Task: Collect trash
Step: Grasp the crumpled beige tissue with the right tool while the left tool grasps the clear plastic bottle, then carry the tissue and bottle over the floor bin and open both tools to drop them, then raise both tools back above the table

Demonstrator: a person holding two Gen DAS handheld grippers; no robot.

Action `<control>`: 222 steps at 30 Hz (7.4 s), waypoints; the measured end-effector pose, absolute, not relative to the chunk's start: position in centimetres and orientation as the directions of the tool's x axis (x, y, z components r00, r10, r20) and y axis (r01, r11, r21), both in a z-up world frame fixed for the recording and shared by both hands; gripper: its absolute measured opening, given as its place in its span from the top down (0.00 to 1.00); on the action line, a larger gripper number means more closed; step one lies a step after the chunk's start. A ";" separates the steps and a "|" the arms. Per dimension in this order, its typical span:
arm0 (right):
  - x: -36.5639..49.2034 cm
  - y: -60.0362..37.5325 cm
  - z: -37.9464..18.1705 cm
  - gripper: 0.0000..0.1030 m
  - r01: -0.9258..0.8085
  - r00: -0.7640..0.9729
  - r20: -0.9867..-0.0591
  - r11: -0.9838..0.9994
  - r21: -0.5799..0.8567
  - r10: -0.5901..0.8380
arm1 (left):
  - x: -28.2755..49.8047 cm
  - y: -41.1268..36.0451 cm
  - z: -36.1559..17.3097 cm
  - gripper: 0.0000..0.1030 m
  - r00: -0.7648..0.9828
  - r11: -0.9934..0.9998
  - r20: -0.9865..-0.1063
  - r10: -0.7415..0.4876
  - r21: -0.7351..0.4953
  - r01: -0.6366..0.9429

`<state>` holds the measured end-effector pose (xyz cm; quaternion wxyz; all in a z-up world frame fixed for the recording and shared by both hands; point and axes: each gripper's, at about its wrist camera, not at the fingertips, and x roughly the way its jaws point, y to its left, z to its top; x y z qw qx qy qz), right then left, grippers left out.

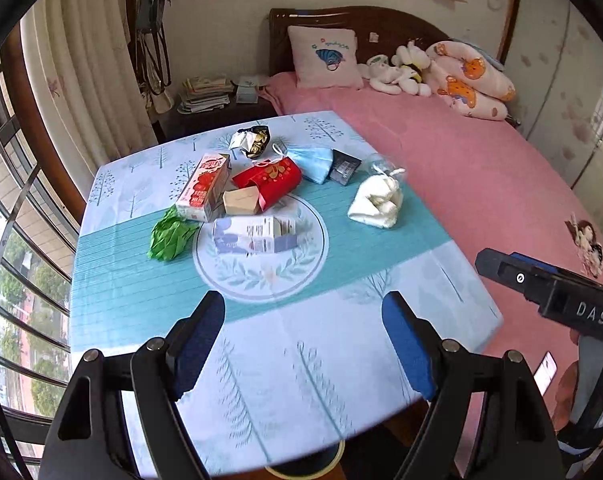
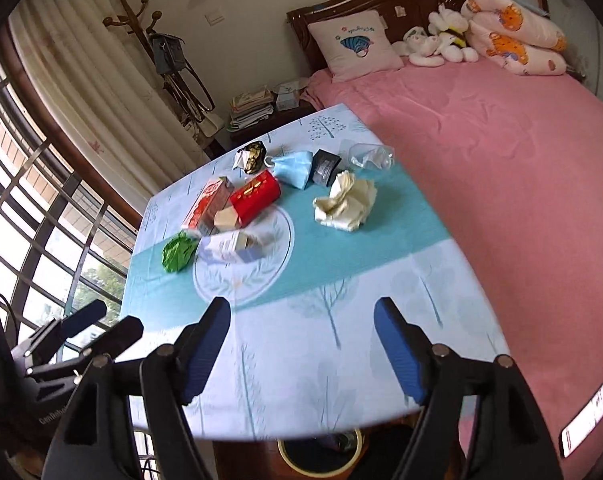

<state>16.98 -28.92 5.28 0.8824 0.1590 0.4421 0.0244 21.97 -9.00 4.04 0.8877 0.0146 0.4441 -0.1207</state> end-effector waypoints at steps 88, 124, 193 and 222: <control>40.5 -41.4 -5.7 0.81 -0.043 0.439 -0.868 0.970 0.239 0.233 | 49.8 -26.6 -11.4 0.54 0.220 0.901 -0.881 -0.419 -0.434 -0.023; 5.1 -16.7 -2.6 0.82 -0.080 0.452 -0.849 0.960 0.268 0.275 | 9.3 2.3 -2.3 0.54 0.408 0.930 -0.836 -0.368 -0.335 0.154; 1.5 -15.7 -18.4 0.48 -0.098 0.189 -0.945 0.962 0.253 0.268 | 2.2 1.1 -16.1 0.12 0.369 0.994 -0.923 -0.106 -0.113 0.003; 5.1 -12.9 3.7 0.48 -0.126 0.570 -0.805 0.985 0.117 0.168 | 6.0 5.6 4.3 0.11 0.633 0.988 -0.760 -0.150 -0.095 0.119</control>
